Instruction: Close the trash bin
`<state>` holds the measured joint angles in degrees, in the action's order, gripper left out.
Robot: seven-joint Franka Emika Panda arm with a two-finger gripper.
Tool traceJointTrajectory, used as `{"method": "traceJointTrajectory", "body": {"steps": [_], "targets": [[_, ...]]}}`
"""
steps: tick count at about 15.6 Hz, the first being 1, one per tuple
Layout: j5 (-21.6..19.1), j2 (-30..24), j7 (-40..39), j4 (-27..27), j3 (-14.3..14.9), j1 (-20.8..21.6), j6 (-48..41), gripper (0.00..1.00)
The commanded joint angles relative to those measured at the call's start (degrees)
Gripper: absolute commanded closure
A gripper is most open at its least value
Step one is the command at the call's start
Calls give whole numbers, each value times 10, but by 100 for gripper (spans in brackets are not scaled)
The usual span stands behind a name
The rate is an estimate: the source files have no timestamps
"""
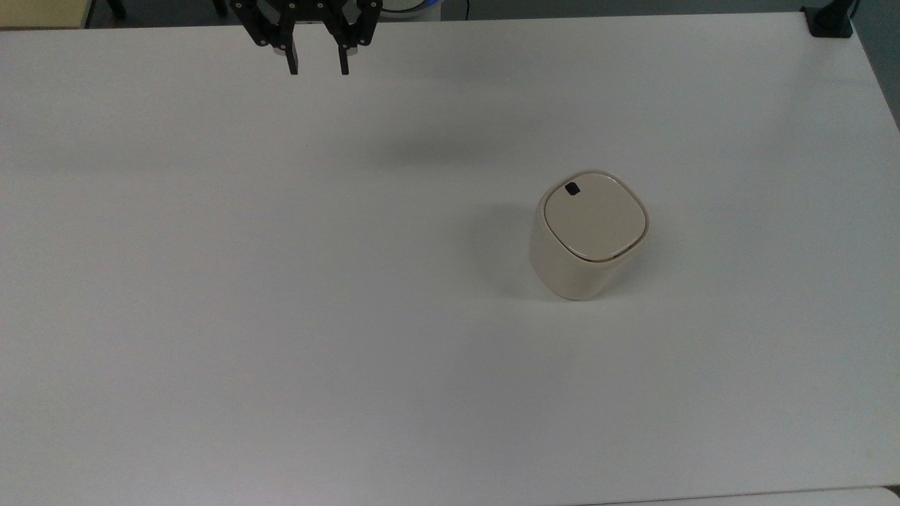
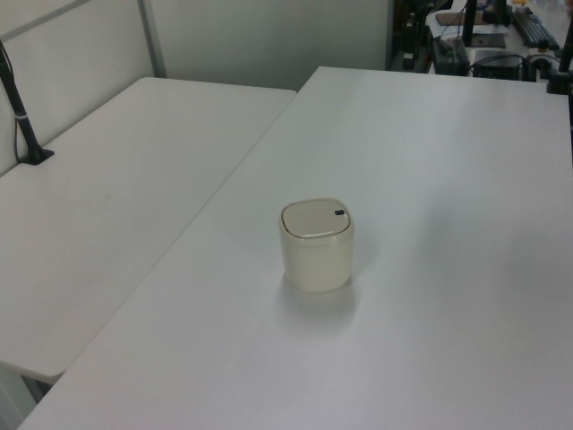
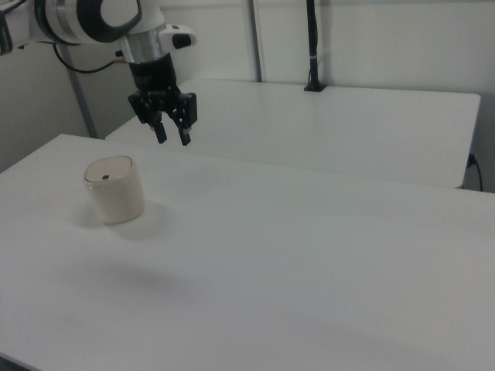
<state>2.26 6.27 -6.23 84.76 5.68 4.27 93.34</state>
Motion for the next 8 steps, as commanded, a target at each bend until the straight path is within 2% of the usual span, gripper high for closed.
{"method": "traceJointTrajectory", "body": {"steps": [1,8], "targets": [[6,-18,11,21,1,0,-9,0],[8,-28,11,26,2,-1,-9,0]]}}
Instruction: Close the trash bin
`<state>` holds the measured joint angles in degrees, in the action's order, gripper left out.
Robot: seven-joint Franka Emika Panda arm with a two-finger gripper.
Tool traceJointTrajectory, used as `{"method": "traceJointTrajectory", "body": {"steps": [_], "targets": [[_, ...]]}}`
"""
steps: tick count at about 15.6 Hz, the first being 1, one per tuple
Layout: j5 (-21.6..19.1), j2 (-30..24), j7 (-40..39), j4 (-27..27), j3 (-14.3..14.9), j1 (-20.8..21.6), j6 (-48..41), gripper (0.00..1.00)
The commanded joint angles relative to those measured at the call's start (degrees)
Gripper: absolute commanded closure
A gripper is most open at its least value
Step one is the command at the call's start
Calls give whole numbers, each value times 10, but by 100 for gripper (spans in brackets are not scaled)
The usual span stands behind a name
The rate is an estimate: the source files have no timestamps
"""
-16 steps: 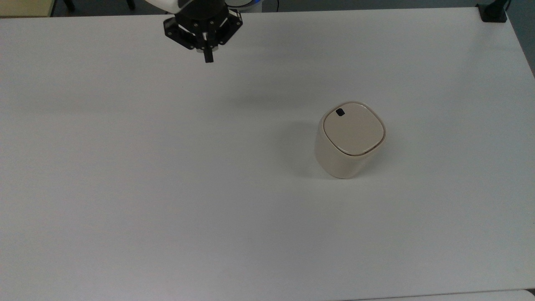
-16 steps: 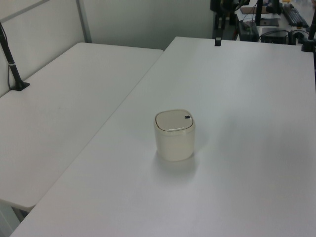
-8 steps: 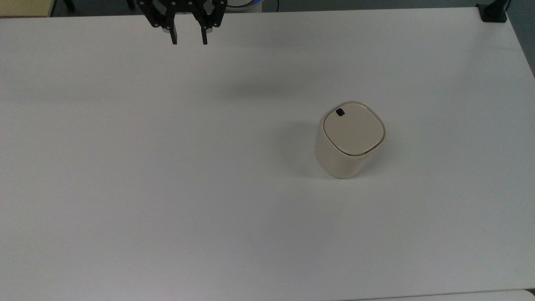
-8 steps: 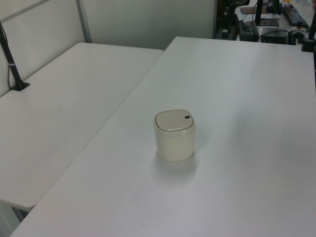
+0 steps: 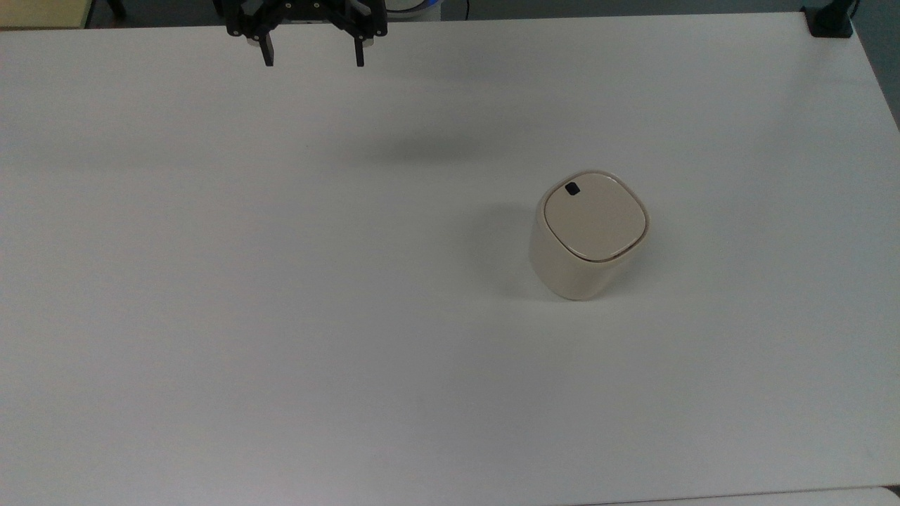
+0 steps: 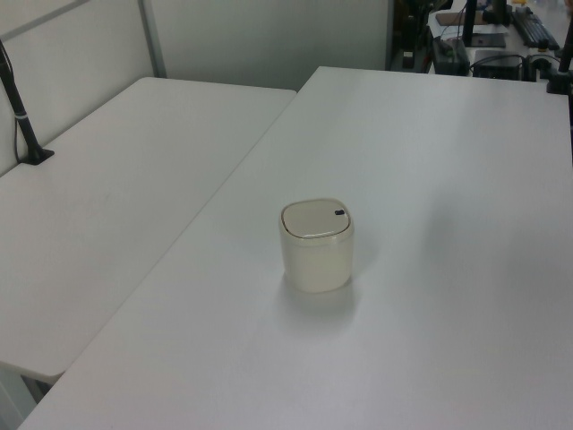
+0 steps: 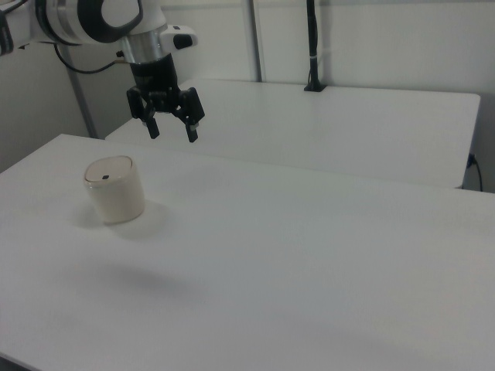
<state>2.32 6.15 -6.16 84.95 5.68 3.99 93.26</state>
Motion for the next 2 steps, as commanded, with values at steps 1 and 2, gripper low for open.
{"method": "traceJointTrajectory", "body": {"steps": [1,2], "targets": [[8,-27,11,23,1,2,-9,0],[8,-27,11,23,1,2,-10,0]]}}
